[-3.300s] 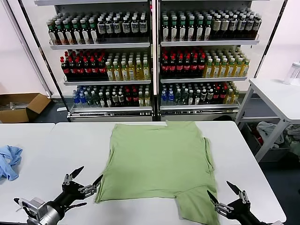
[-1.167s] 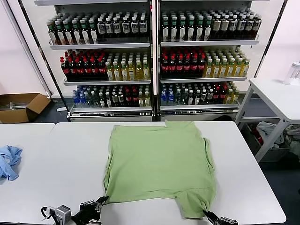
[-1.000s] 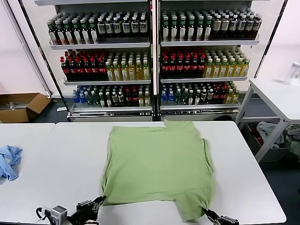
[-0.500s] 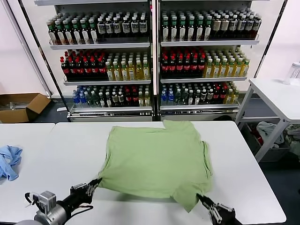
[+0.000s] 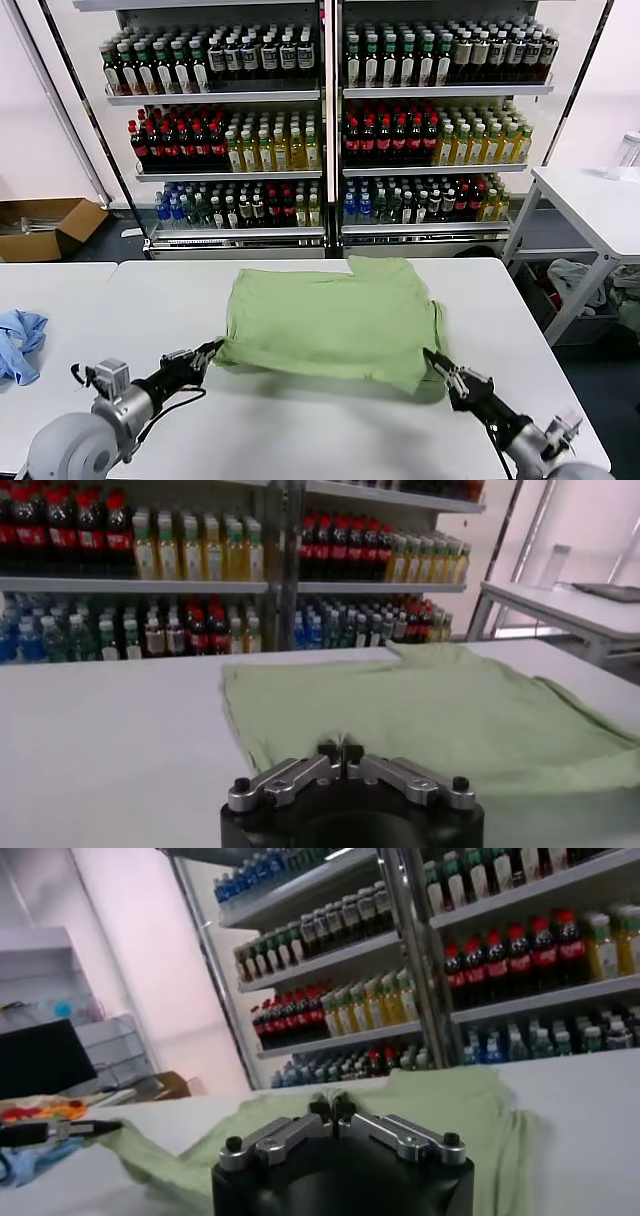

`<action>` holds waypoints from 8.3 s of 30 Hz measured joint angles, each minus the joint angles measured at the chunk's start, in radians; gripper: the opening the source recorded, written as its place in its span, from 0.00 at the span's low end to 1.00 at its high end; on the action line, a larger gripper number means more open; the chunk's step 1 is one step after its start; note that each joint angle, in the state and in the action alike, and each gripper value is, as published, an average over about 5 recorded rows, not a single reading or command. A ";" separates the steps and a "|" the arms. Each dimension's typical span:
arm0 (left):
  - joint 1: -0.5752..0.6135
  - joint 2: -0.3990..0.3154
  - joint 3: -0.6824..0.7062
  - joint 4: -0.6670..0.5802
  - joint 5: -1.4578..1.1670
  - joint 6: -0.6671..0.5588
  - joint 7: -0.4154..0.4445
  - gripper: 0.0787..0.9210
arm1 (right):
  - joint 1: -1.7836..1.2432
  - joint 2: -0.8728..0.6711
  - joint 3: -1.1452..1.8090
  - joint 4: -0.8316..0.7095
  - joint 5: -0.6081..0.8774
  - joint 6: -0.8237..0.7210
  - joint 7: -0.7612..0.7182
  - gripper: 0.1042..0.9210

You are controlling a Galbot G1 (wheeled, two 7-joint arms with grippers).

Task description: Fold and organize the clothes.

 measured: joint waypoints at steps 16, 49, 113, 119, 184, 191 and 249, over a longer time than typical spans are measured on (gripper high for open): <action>-0.185 -0.004 0.129 0.193 0.018 -0.001 -0.004 0.20 | 0.225 0.006 -0.139 -0.143 -0.136 -0.059 0.099 0.38; -0.060 -0.035 0.127 0.166 0.058 -0.004 -0.029 0.53 | -0.083 0.045 -0.025 0.047 -0.287 -0.257 0.234 0.33; 0.547 0.034 -0.349 -0.237 0.097 -0.002 0.077 0.59 | -0.364 -0.037 0.194 0.343 -0.260 -0.288 0.118 0.78; 0.482 0.067 -0.349 -0.212 0.068 -0.004 0.132 0.79 | -0.224 -0.100 0.192 0.259 -0.206 -0.308 0.053 0.88; -0.628 0.119 0.472 0.726 0.033 -0.053 0.344 0.88 | 0.955 0.169 -0.533 -0.924 -0.412 -0.232 -0.147 0.47; -0.627 0.109 0.475 0.732 0.037 -0.055 0.343 0.85 | 0.945 0.168 -0.535 -0.917 -0.401 -0.230 -0.133 0.23; 0.073 0.240 0.020 0.103 -0.001 -0.090 0.122 0.02 | -0.016 0.010 -0.010 0.090 -0.174 -0.203 0.041 0.00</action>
